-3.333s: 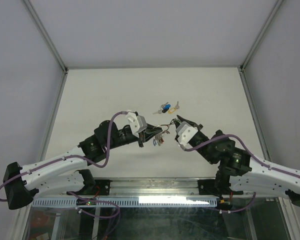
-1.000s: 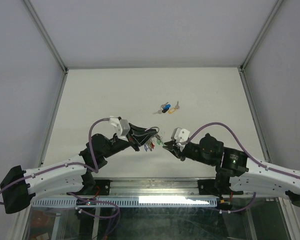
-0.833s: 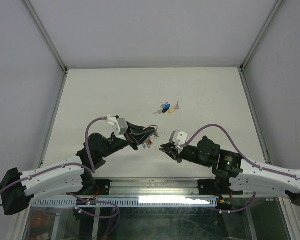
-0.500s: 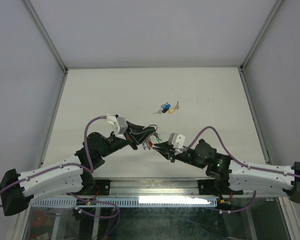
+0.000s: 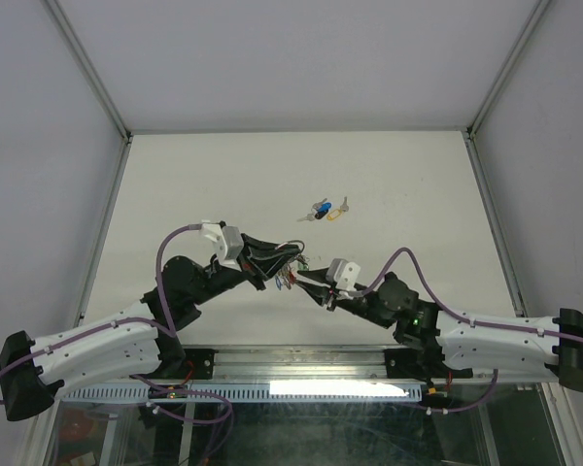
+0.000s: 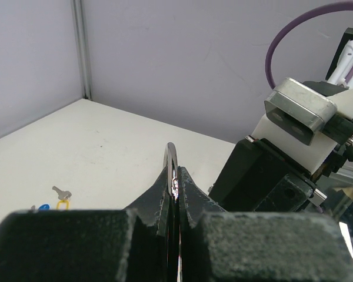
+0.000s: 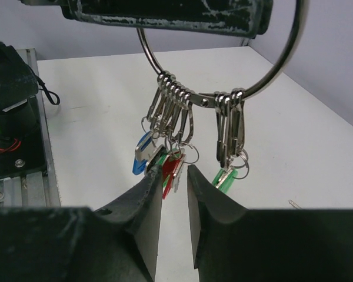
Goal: Put the keys on the keyring
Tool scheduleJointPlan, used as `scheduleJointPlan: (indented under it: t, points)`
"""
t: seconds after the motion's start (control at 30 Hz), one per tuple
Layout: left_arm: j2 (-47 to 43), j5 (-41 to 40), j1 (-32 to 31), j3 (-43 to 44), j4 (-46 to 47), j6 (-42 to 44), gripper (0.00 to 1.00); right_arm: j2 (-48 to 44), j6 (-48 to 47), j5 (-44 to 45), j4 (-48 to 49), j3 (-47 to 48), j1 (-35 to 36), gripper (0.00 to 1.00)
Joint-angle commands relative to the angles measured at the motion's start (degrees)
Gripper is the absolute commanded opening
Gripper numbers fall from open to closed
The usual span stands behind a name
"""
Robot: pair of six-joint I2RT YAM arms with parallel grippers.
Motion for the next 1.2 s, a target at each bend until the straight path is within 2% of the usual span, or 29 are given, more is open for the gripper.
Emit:
scheduleJointPlan:
  t: [0.0, 0.4, 1.17]
  points:
    - [-1.46, 1.66, -0.28, 2.77, 3.08, 0.90, 0.00, -0.09, -0.95, 3.86, 6.26, -0.04, 0.21, 0.26]
    - [-1.65, 3.02, -0.26, 2.93, 3.38, 0.74, 0.00, -0.03, -1.94, 7.82, 8.37, -0.20, 0.21, 0.33]
    - [-1.82, 3.16, -0.25, 3.26, 3.40, 1.14, 0.00, -2.16, -1.42, 7.62, 4.64, -0.95, 0.22, 0.33]
